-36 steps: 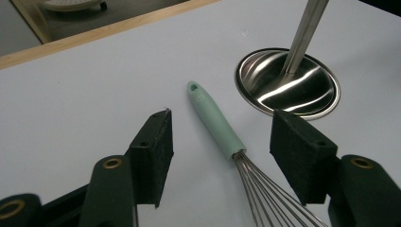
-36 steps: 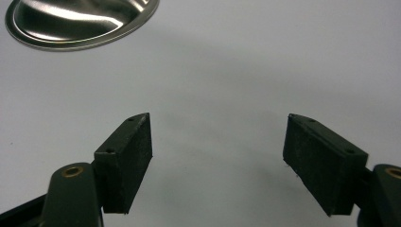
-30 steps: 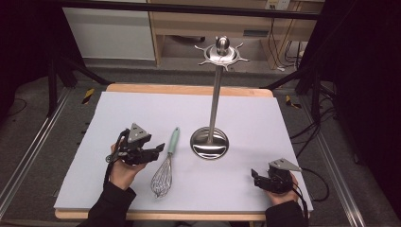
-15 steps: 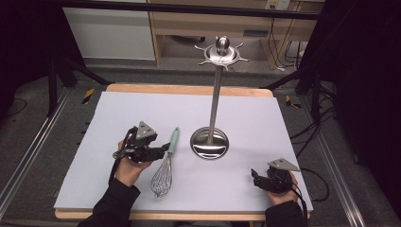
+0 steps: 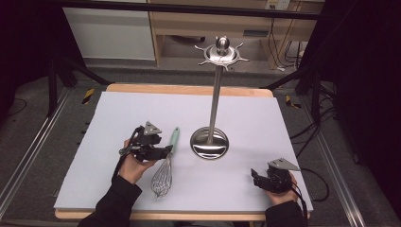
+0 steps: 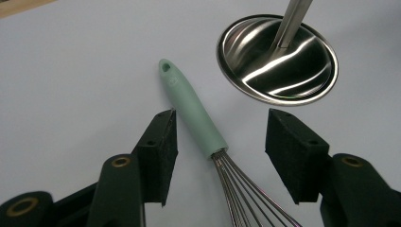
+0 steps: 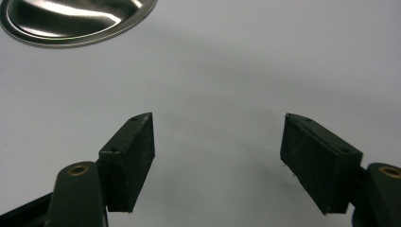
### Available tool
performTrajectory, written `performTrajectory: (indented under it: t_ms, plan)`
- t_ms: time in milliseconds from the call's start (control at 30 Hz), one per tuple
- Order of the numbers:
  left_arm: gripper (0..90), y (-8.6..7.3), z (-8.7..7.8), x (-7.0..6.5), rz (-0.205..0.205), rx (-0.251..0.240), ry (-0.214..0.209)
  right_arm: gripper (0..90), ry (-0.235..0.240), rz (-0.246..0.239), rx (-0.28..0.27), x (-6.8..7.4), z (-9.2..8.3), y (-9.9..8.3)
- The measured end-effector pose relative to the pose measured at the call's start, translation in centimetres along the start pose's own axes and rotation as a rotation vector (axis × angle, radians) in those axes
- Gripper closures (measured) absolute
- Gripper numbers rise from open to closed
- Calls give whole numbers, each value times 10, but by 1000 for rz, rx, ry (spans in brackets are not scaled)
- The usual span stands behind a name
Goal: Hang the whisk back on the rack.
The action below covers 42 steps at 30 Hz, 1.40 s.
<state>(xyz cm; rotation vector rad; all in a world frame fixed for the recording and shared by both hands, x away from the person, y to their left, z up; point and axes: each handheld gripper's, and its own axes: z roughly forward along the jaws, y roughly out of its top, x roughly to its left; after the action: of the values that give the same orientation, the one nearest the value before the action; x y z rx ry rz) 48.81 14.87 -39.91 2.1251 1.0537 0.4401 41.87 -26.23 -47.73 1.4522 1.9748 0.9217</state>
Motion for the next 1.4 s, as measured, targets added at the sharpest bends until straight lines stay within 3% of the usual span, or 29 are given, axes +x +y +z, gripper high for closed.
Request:
performTrajectory:
  t_ms: [800,1400]
  plan:
    - [489,3,40,-2,-9,157,-10,335,16,-9,17,3,2,2]
    - [527,0,65,2,-52,259,-8,375,49,1,26,2,2,3]
